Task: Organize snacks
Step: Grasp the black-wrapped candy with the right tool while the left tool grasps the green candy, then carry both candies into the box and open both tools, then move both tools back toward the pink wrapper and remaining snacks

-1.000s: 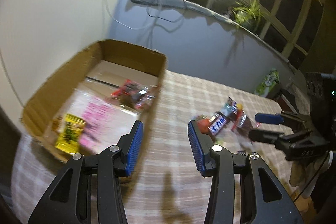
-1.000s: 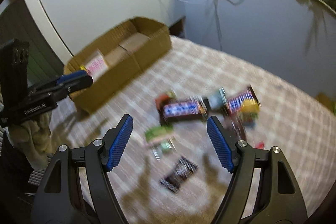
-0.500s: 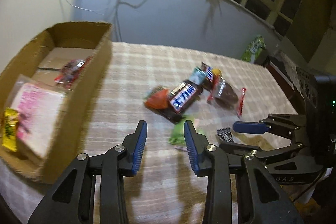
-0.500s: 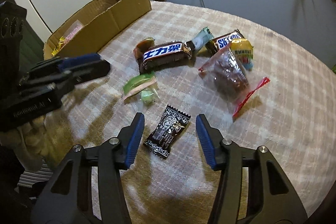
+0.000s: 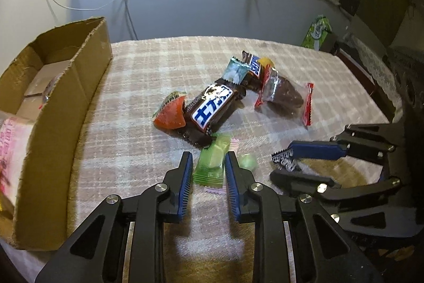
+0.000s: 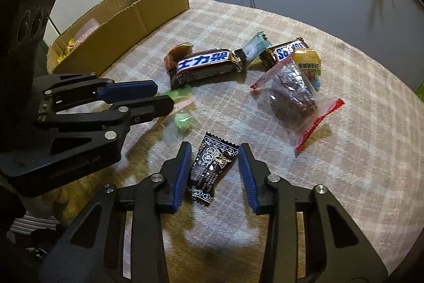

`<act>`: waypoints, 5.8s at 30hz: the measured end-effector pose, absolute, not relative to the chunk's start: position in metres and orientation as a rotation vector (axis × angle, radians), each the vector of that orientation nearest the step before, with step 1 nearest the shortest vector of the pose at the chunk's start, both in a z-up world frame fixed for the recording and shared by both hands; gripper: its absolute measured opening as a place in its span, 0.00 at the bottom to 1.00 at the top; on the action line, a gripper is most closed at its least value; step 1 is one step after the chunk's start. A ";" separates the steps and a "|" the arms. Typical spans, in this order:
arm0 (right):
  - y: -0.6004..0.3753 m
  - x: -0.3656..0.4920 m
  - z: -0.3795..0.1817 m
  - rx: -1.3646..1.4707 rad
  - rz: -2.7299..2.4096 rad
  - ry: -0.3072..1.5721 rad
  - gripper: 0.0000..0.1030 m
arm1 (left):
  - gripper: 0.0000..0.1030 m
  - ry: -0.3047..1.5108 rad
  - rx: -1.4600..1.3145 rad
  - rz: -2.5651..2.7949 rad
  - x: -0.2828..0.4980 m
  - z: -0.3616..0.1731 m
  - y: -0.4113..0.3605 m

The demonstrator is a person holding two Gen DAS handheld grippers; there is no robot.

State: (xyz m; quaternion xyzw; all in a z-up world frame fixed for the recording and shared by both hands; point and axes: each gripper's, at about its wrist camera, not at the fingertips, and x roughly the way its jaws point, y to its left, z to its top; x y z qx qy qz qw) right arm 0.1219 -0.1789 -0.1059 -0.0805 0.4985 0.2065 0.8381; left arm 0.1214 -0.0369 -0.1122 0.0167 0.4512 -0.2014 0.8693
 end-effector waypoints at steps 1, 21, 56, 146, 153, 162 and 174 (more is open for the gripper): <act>-0.180 0.122 -0.106 -0.178 0.434 1.053 0.35 | 0.23 0.945 0.046 -0.422 0.121 -0.113 -0.038; -0.196 0.116 -0.103 -0.184 0.438 1.053 0.25 | 0.18 0.944 0.015 -0.440 0.129 -0.115 -0.037; -0.123 0.149 -0.020 -0.152 0.602 0.854 0.25 | 0.17 0.747 -0.167 -0.241 0.102 -0.047 0.083; -0.172 0.152 -0.051 -0.192 0.605 0.945 0.78 | 0.38 0.808 -0.122 -0.330 0.102 -0.065 0.023; -0.166 0.147 -0.081 -0.171 0.593 1.028 0.55 | 0.25 0.852 -0.097 -0.364 0.106 -0.079 0.008; -0.156 0.148 -0.107 -0.191 0.550 1.068 0.46 | 0.22 0.887 -0.065 -0.396 0.106 -0.091 -0.006; -0.157 0.143 -0.110 -0.278 0.533 1.049 0.29 | 0.22 0.918 -0.009 -0.441 0.110 -0.102 -0.025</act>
